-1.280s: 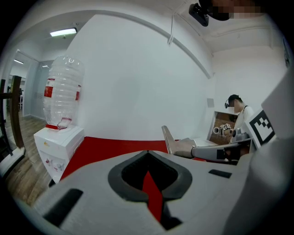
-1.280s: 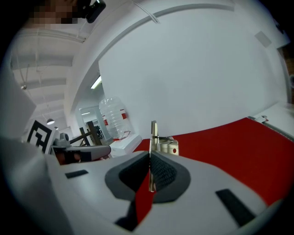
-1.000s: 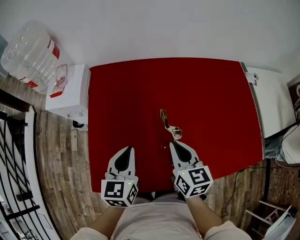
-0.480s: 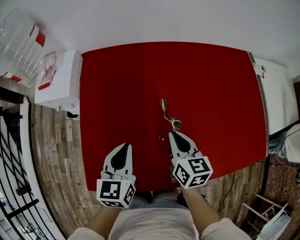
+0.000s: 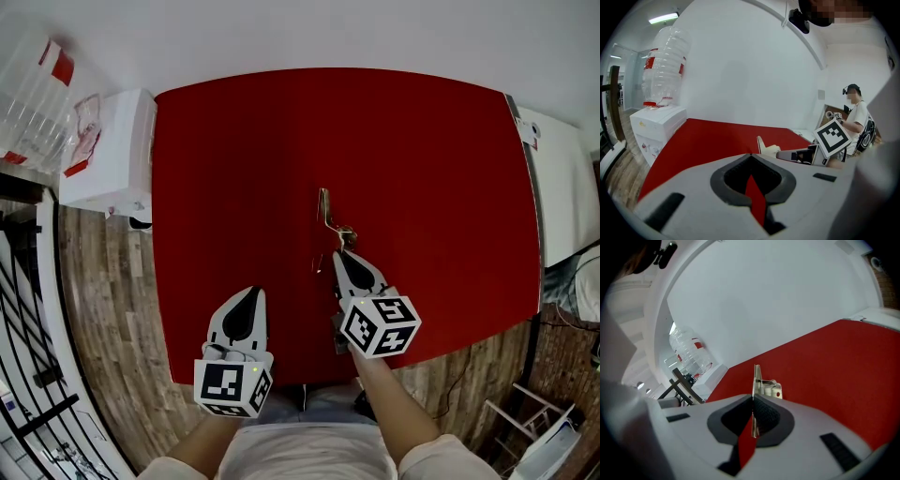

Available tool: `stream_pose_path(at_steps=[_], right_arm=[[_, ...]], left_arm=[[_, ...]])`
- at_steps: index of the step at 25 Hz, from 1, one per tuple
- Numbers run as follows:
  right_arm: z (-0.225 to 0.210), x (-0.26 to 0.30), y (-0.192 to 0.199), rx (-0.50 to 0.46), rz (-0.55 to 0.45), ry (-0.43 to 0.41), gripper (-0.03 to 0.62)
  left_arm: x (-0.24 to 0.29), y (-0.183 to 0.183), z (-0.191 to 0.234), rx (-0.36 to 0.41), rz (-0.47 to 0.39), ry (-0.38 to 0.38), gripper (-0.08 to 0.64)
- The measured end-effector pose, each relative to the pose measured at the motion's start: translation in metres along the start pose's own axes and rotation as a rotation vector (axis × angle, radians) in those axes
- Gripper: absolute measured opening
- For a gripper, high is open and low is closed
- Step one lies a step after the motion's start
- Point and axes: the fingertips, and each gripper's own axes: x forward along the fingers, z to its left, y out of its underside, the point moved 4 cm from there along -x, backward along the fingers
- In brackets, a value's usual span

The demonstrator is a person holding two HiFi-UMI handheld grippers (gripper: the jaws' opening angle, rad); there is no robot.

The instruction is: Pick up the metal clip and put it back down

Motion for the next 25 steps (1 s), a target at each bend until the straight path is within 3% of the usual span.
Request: stream_pose_path(at_steps=[6,25], right_arm=[[-0.006,0.02,0.009,0.067,0.029,-0.01,0.012],[-0.03,0.043,0.013,0.115,0.065,0.071,0.015]], left_arm=[[0.003,0.004,0.008,-0.001,0.011,-0.008,0.005],[0.007,0.008,0.018,0.009,0.033,-0.013,0.005]])
